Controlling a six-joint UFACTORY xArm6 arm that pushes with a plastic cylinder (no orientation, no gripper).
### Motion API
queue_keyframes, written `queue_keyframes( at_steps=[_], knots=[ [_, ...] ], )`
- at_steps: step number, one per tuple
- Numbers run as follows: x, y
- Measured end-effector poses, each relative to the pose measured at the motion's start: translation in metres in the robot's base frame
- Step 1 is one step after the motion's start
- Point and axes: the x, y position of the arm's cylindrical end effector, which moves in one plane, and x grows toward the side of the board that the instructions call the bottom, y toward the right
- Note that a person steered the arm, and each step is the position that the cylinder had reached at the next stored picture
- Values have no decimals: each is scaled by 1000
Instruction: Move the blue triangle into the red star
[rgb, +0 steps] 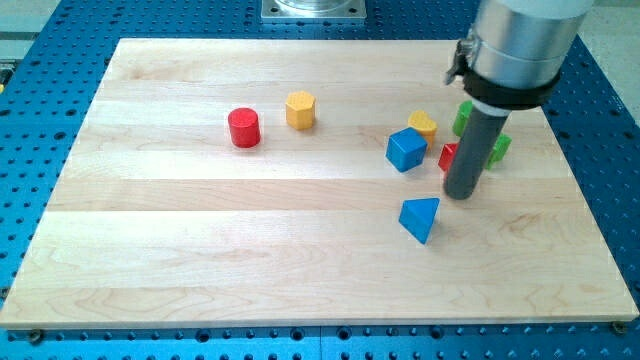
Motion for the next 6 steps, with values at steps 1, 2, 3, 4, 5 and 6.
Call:
queue_keyframes(
  at_steps=[1,2,3,4,5,6],
  knots=[
    [-9,0],
    [0,-40],
    [21,-114],
    [85,-102],
    [50,-36],
    [4,-21]
  ],
)
